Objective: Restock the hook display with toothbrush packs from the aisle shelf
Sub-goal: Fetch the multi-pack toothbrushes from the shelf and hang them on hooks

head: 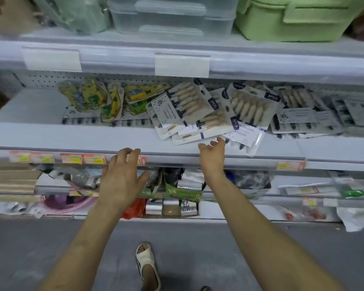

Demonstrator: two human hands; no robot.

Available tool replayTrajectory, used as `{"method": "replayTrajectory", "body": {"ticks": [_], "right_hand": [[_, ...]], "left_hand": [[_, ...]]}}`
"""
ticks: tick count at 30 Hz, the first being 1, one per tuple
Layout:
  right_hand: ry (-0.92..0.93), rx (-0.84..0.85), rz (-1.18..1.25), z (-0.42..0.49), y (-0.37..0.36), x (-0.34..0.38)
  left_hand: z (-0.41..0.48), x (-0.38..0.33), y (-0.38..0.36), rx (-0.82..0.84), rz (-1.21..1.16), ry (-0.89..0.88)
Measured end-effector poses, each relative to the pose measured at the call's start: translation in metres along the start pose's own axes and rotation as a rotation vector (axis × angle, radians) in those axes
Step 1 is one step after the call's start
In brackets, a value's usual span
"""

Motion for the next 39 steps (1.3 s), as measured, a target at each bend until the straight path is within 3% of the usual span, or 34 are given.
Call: {"method": "replayTrajectory", "body": {"ticks": [7, 14, 30, 34, 36, 39], "right_hand": [[-0.201, 0.042, 0.427, 0.029, -0.022, 0.002], [-0.278, 0.113, 0.776, 0.039, -0.036, 0.004], [-0.094, -0.077, 0.685, 0.041, -0.033, 0.007], [-0.087, -0.134, 0.660, 0.037, -0.015, -0.002], [-0.090, -0.163, 0.654, 0.038, -0.006, -0.010], [-0.076, -0.166, 0.631, 0.040, 0.005, -0.017]], "left_hand": [[-0.020, 0.012, -0.030, 0.011, -0.012, -0.016], [-0.008, 0.020, -0.039, 0.035, -0.018, -0.054], [0.039, 0.002, -0.049, 0.026, -0.207, -0.112], [0.082, 0.002, -0.045, -0.117, -0.316, -0.113], [0.114, 0.005, -0.046, -0.167, -0.296, -0.068], [0.151, 0.009, -0.052, -0.069, -0.356, 0.092]]}}
Point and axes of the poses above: each hand's wrist, its own z-axis towards the middle knuckle, its own y-axis out of the back of the hand, x = y × z, the point moved 2 cm from there along z, towards the middle knuckle, and after that the axes turned 14 degrees about -z, right-handed, at the moved point
